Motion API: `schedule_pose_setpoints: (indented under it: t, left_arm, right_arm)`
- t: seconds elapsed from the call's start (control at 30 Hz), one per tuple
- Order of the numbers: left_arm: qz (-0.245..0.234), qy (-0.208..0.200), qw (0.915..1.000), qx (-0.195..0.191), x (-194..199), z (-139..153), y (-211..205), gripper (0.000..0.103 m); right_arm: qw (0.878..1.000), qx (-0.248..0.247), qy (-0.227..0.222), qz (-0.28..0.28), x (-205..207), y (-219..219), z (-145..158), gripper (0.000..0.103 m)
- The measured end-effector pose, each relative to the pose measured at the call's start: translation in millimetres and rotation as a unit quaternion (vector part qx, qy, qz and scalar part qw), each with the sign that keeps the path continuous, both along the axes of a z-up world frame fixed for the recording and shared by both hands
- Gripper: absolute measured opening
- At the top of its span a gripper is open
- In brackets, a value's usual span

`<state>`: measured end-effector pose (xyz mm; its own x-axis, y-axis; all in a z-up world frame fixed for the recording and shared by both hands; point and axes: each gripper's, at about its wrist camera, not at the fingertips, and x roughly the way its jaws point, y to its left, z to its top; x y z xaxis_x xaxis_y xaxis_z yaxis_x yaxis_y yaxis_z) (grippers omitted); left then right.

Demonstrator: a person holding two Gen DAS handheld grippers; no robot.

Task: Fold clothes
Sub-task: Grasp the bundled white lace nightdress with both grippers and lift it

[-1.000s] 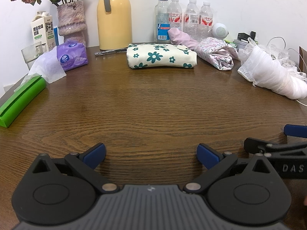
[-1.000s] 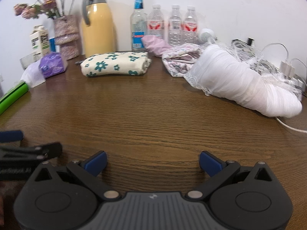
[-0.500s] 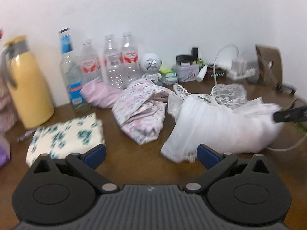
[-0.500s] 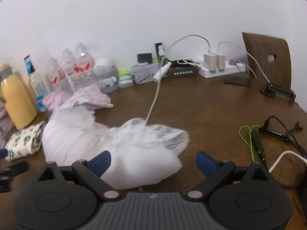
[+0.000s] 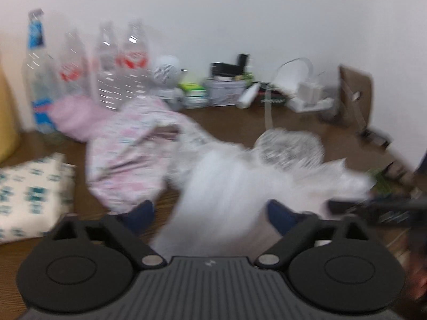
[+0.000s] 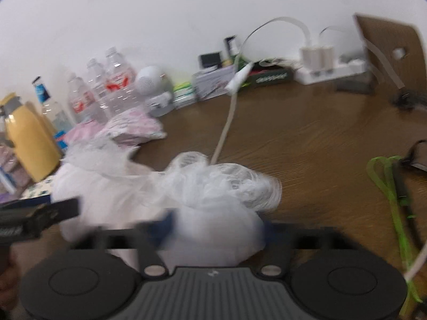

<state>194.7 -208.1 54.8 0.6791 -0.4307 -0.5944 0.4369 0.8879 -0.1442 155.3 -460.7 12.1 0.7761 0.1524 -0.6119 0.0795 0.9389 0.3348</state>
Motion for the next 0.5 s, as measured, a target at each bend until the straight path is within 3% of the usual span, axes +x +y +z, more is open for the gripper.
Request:
schedule_pose_setpoints:
  t: [0.03, 0.07, 0.2, 0.33, 0.4, 0.5]
  left_arm:
    - [-0.003, 0.009, 0.9999, -0.013, 3, 0, -1, 0.017]
    - [-0.005, 0.012, 0.9997, -0.019, 2, 1, -2, 0.007]
    - [-0.018, -0.007, 0.9991, -0.037, -18, 22, 4, 0.007]
    - [-0.012, -0.079, 0.9955, -0.052, -69, 80, 32, 0.006]
    - [-0.011, -0.135, 0.9885, -0.068, -109, 120, 55, 0.006]
    - [0.006, -0.219, 0.9715, -0.090, -173, 170, 96, 0.007]
  right_arm:
    - [1.000, 0.002, -0.009, 0.000, -3, 2, 4, 0.005]
    - [1.000, -0.001, -0.024, 0.004, -7, 5, 11, 0.004]
    - [0.995, -0.020, -0.090, 0.039, -41, 28, 57, 0.002]
    - [0.978, -0.055, -0.185, 0.078, -96, 62, 126, 0.002]
    - [0.965, -0.070, -0.235, 0.096, -125, 79, 161, 0.002]
    - [0.936, -0.085, -0.317, 0.123, -174, 101, 211, 0.002]
